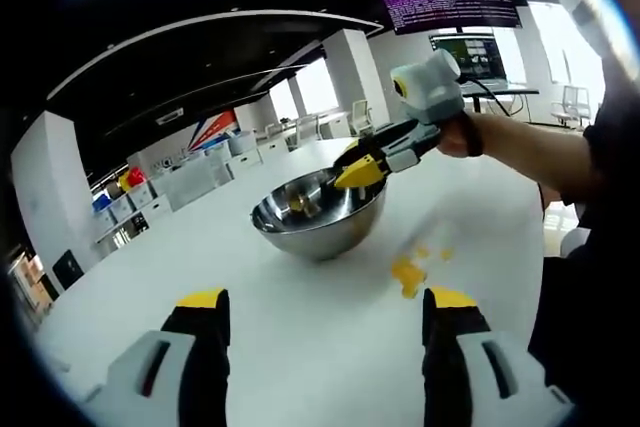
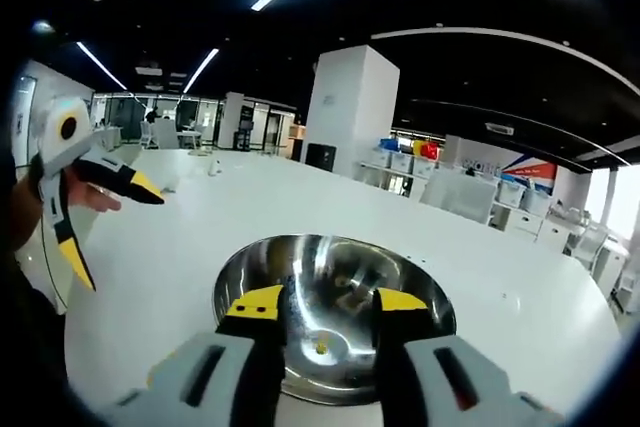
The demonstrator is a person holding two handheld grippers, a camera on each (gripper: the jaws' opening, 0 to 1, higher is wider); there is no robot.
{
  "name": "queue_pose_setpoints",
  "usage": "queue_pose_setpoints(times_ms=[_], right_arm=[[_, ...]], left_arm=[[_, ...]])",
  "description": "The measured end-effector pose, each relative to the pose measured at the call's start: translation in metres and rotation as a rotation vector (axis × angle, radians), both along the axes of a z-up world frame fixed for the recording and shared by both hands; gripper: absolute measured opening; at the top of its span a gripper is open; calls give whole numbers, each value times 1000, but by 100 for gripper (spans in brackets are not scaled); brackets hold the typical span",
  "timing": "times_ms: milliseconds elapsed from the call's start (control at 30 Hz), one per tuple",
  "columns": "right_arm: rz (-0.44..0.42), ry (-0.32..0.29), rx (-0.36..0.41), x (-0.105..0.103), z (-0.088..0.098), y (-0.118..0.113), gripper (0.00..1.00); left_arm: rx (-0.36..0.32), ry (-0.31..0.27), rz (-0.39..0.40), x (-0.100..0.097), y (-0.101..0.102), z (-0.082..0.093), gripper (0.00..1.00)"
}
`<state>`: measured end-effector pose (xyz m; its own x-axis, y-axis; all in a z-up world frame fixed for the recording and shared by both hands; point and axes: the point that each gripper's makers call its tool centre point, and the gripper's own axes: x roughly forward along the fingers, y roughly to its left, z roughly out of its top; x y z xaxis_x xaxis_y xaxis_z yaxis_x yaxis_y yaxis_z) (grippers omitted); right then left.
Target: Pick up the QQ candy scattered on the table and place it into the stainless steel bowl on the table
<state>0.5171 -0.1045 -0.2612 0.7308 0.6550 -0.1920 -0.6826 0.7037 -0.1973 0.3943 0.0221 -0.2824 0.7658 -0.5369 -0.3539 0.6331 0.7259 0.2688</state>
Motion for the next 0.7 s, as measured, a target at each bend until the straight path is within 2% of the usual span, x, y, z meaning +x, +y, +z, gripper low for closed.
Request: queue_pose_setpoints(times_ms=[267,500,700], right_arm=[[-5,-40,11,-7,18,-8,32],[-4,-128,39,-21,58,-17,32],[25,-209,60,-48,93,-15,31]], left_arm=[[3,0,7,-1,0,0,79],[-1,-6,-2,-4,-4,3,79],[-1,-6,-5,-5,-6,3,79]])
